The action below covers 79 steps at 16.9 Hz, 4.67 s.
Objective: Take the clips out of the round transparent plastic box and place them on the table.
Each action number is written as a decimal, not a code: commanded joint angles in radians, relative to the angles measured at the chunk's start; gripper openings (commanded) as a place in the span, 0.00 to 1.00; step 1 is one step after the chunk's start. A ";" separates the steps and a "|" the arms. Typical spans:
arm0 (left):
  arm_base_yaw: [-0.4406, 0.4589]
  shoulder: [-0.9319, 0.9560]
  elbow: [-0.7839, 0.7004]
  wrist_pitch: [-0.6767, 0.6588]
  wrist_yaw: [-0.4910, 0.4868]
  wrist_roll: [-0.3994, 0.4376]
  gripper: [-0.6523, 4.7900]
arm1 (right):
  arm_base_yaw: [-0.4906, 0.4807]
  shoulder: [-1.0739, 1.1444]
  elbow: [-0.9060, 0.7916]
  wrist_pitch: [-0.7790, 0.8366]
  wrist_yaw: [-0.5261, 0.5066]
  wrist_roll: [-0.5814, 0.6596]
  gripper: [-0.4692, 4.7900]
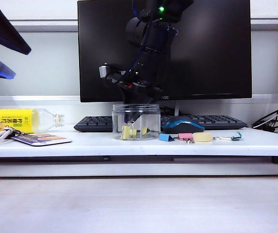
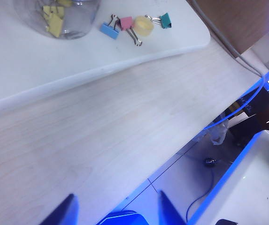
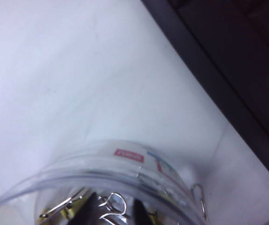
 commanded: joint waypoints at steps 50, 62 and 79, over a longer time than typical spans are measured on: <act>0.000 -0.002 0.006 0.009 0.031 0.052 0.54 | -0.076 0.077 0.169 -0.257 -0.221 0.077 0.10; 0.000 -0.002 0.006 0.008 0.031 0.052 0.54 | -0.076 0.076 0.169 -0.246 -0.243 0.081 0.10; 0.000 -0.002 0.006 0.008 0.031 0.056 0.54 | -0.076 0.076 0.169 -0.281 -0.248 0.081 0.10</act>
